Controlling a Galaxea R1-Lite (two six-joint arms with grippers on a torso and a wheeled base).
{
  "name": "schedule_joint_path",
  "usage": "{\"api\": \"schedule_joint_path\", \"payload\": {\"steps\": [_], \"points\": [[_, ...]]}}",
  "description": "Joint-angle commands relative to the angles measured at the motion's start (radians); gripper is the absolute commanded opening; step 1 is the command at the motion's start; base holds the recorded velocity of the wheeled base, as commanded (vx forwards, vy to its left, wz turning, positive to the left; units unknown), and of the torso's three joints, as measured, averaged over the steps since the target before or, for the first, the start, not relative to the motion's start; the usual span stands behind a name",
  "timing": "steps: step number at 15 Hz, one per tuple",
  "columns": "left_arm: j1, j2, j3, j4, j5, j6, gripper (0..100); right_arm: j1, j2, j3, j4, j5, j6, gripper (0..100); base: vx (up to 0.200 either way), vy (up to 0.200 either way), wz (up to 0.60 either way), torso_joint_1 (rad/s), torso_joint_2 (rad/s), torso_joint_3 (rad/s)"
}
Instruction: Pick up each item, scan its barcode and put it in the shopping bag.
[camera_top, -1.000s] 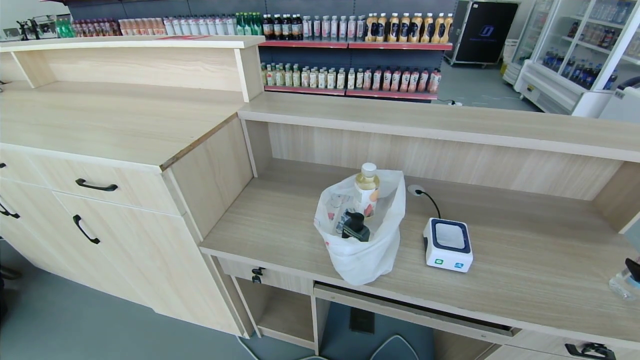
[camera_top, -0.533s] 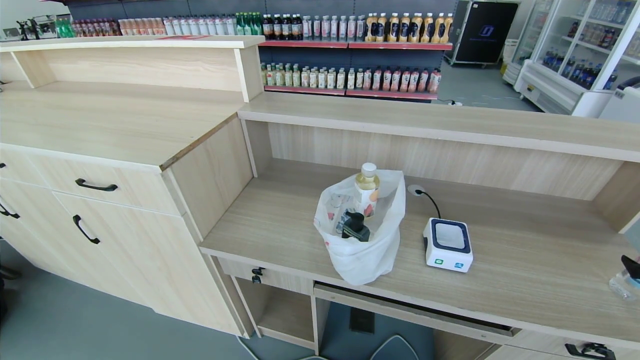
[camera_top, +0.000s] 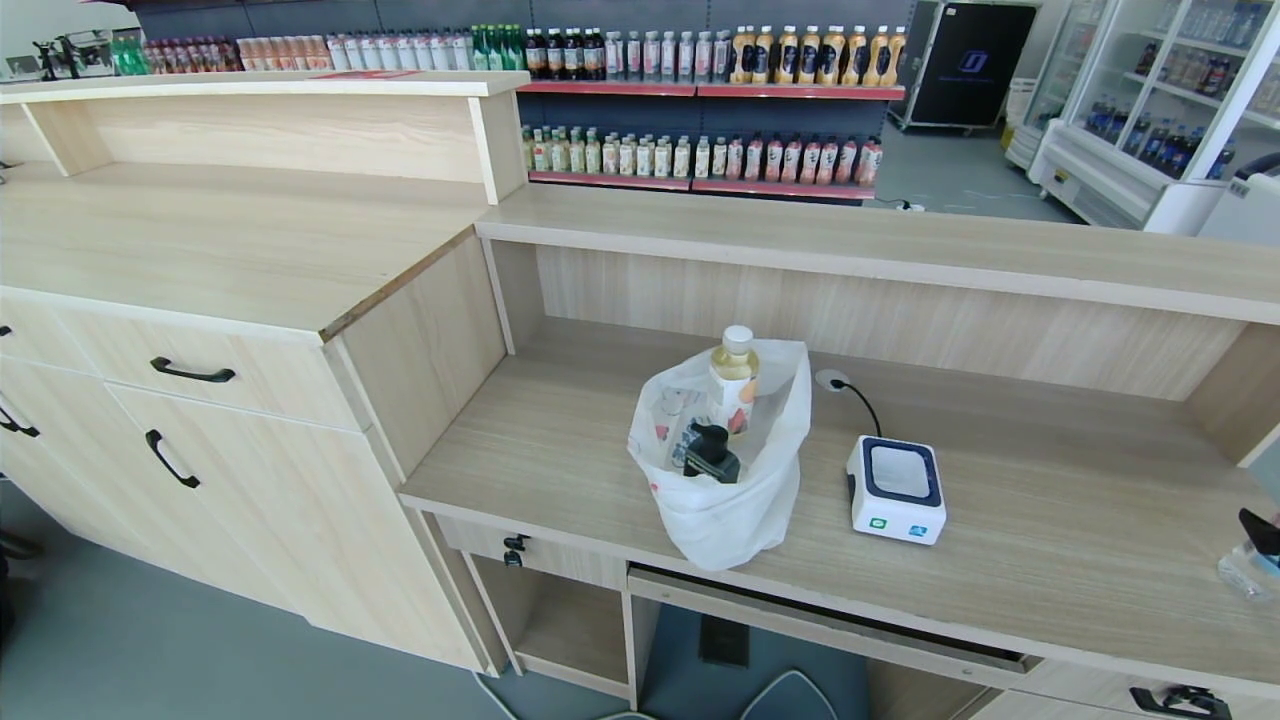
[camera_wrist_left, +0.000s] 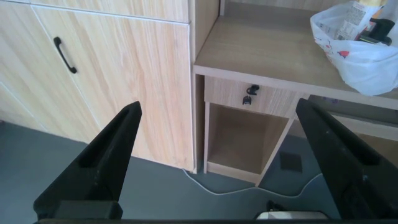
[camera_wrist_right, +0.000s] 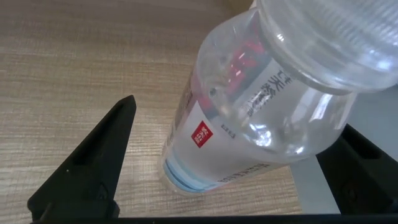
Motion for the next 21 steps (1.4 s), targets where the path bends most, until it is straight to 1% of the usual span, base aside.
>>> {"api": "schedule_joint_path", "payload": {"steps": [1,10,18,19,21], "points": [[0.000,0.000,0.000,0.000,0.000,0.000,100,0.001,0.014,-0.008,0.000,0.001,0.000,100,0.000,0.000,0.00,0.000,0.00,0.000],[0.000,0.000,0.000,0.000,0.000,0.000,100,0.013,0.044,-0.023,-0.002,0.004,0.008,100,0.000,0.000,0.00,0.000,0.00,0.000],[0.000,0.000,0.000,0.000,0.000,0.000,100,0.027,0.066,-0.080,0.006,0.007,0.021,100,0.000,0.000,0.00,0.000,0.00,0.000],[0.000,0.000,0.000,0.000,0.000,0.000,100,0.027,0.066,-0.081,0.004,0.007,0.021,0,0.000,0.000,0.00,0.000,0.00,0.000],[0.000,0.000,0.000,0.000,0.000,0.000,100,0.027,0.069,-0.084,0.001,0.007,0.021,0,0.000,0.000,0.00,0.000,0.00,0.000]]}}
